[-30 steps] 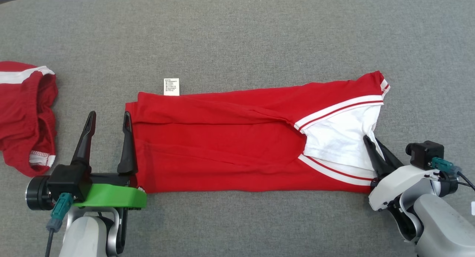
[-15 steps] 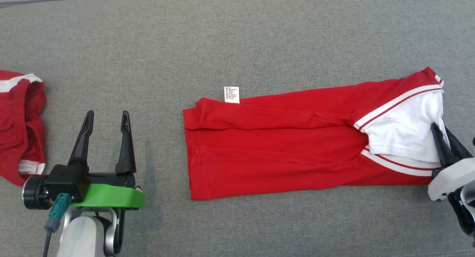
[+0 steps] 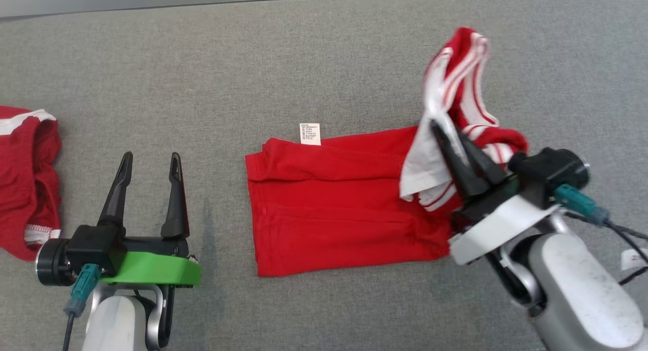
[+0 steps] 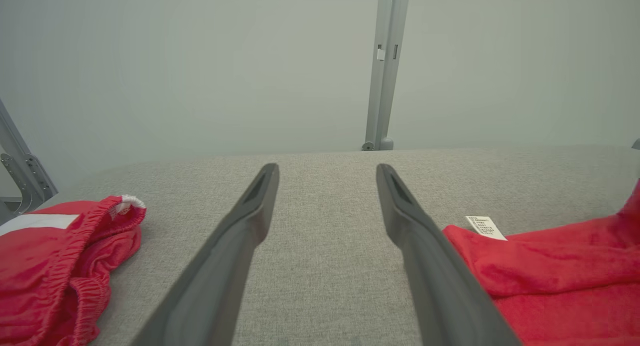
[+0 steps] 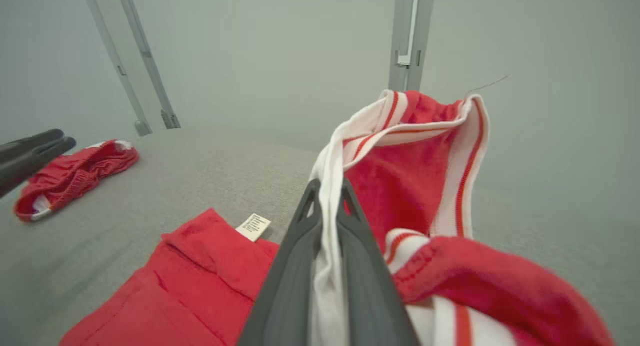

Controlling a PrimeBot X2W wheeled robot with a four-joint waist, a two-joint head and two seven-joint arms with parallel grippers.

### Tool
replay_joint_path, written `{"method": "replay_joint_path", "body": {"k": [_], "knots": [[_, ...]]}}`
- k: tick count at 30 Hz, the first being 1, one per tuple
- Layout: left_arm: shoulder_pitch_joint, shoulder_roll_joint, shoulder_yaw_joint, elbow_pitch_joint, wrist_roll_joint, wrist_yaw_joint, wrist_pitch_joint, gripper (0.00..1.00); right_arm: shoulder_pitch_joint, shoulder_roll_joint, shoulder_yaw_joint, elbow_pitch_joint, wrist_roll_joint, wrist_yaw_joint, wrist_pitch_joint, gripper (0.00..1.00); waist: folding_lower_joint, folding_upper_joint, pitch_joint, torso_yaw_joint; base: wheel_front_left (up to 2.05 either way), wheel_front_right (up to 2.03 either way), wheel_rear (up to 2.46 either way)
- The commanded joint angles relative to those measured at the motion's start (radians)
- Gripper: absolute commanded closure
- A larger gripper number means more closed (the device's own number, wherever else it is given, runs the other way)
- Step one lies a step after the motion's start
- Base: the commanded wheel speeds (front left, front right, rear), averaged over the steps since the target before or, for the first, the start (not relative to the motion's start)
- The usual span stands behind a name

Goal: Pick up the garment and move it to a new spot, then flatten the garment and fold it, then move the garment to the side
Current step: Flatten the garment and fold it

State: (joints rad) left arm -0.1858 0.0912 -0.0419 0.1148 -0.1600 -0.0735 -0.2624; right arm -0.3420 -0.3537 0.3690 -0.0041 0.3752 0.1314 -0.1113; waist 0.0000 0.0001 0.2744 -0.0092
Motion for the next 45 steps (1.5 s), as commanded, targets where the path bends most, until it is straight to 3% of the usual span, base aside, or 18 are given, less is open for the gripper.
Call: {"method": "replay_joint_path", "body": {"k": [1,5,9,17,18,19,24,30,36,45], "knots": [[-0.013,-0.002,-0.004,0.004,0.009,-0.006,-0.002,0.00,-0.019,0.053,0.056,-0.032,-0.007,-0.001,0.032,1.00,0.0000,-0.0001,0.000,0.008,0.00,0.00,0.00],[-0.028,-0.010,-0.016,0.010,0.010,-0.013,-0.002,0.00,-0.053,0.153,0.162,-0.003,-0.011,-0.001,0.068,1.00,0.0000,-0.0001,0.009,0.032,0.00,0.00,0.00],[-0.040,-0.019,-0.028,0.018,0.007,-0.018,-0.002,0.00,-0.081,0.223,0.254,0.119,0.010,-0.001,0.063,1.00,0.0000,-0.0001,0.020,0.061,0.00,0.00,0.00],[-0.047,-0.031,-0.048,0.031,0.009,-0.022,-0.002,0.00,-0.138,0.278,0.337,0.348,0.051,-0.001,-0.009,1.00,0.0000,-0.0001,0.039,0.094,0.00,0.00,0.00],[-0.048,-0.031,-0.049,0.032,0.014,-0.022,-0.002,0.00,-0.143,0.282,0.343,0.358,0.058,-0.001,-0.020,0.59,0.0000,-0.0001,0.041,0.095,0.00,0.00,0.00],[-0.049,-0.031,-0.050,0.032,0.019,-0.020,-0.002,0.00,-0.151,0.286,0.351,0.363,0.060,-0.001,-0.032,0.00,0.0000,-0.0001,0.043,0.094,0.00,0.00,0.00],[-0.052,-0.033,-0.044,0.034,0.022,-0.020,-0.002,0.00,-0.178,0.278,0.381,0.331,0.062,-0.001,-0.080,0.00,0.0000,-0.0001,0.043,0.086,0.00,0.00,0.00],[-0.045,-0.033,-0.029,0.035,0.029,-0.019,-0.002,0.00,-0.157,0.225,0.330,0.164,0.050,-0.001,-0.130,0.00,0.0000,-0.0001,0.032,0.058,0.00,0.00,0.00],[-0.035,-0.030,-0.009,0.037,0.039,-0.010,-0.002,0.00,-0.077,0.179,0.130,0.055,0.002,-0.001,-0.135,0.00,0.0000,-0.0001,0.018,0.029,0.00,0.00,0.00],[-0.030,-0.023,0.008,0.042,0.047,-0.007,-0.002,0.00,0.060,0.144,-0.186,0.108,-0.049,-0.001,-0.125,0.00,0.0000,-0.0001,-0.004,0.015,0.00,0.00,0.00]]}}
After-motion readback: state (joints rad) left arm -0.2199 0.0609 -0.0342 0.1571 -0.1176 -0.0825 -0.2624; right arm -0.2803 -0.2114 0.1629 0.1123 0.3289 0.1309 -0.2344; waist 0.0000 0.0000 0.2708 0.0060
